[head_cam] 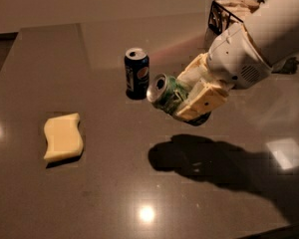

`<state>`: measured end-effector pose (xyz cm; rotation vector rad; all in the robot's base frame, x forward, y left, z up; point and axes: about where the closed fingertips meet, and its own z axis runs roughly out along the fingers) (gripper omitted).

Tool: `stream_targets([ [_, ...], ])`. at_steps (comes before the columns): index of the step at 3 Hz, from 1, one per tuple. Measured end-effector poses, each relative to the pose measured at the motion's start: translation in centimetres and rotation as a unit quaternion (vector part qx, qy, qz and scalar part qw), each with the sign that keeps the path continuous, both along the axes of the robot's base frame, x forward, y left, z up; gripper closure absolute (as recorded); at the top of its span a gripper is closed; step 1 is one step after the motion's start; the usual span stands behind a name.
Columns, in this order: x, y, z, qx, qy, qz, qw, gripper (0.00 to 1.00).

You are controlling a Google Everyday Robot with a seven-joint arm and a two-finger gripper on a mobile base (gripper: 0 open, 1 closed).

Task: Place green can upright

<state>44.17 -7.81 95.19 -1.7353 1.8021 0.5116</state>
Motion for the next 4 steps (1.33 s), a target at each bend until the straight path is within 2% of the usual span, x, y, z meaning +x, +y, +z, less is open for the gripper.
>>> stream_targets([
  [1,1.2,0.8,1.0,0.099,-0.009,-0.048,0.9939,1.00],
  [2,1.7,0.9,0.9,0.176,-0.035,-0.094,0.9794,1.00],
  [3,2.0,0.1,-0.2,0.236,-0.035,-0.131,0.9622,1.00],
  [4,2.0,-0.9,-1.8,0.278,-0.028,-0.157,0.9474,1.00],
])
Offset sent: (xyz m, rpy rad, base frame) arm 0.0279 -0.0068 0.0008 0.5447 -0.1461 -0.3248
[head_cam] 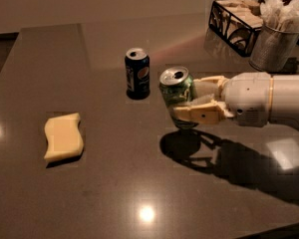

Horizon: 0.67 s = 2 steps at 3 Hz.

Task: Place green can upright

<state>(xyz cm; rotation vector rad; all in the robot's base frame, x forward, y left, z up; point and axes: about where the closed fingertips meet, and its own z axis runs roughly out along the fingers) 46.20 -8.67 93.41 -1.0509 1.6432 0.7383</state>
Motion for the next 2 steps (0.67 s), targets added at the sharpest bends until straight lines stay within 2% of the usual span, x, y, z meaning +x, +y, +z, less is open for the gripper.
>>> stream_targets([
  [1,-0.2,-0.8,-1.5,0.041,0.004,-0.006,0.9991,1.00],
  [2,-0.4,-1.1,-2.6,0.072,-0.001,0.001,0.9974,1.00],
])
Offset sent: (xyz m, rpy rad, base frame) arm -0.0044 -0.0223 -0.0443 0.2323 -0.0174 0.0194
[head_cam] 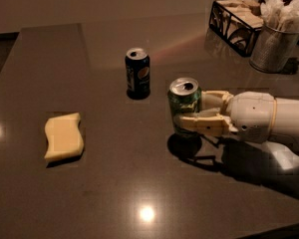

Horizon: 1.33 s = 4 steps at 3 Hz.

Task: Place green can upright

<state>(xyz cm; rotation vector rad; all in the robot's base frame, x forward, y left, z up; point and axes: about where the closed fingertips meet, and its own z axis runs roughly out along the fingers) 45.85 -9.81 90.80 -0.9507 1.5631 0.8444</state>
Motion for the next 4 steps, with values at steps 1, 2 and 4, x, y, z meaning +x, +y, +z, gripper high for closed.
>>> stream_targets([
  [1,0.0,-0.1,-1.0,0.025,-0.007,0.008,0.9996,1.00],
  [2,0.0,0.1,-1.6,0.035,-0.016,0.013,0.9992,1.00],
  [4,0.2,-0.2,-2.4,0.042,-0.011,-0.008,0.9990,0.61],
])
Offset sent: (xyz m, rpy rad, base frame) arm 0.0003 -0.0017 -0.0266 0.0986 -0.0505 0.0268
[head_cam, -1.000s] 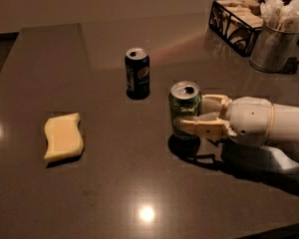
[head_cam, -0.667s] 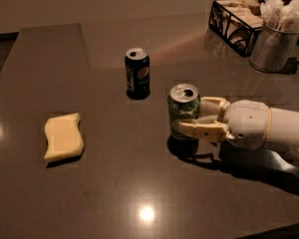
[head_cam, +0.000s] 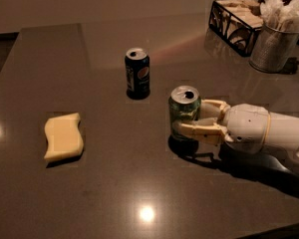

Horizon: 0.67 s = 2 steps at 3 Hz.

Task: Place green can upright

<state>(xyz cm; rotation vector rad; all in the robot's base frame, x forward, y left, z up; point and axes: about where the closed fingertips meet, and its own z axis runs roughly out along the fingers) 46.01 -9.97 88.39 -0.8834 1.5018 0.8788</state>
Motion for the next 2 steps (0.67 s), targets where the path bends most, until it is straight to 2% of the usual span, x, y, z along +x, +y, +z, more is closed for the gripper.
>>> stream_targets([
  [1,0.04,-0.28,-0.17,-0.002,0.004,-0.010,0.9999,0.38],
  [2,0.00,-0.02,-0.05,-0.003,0.003,-0.008,1.0000,0.14],
])
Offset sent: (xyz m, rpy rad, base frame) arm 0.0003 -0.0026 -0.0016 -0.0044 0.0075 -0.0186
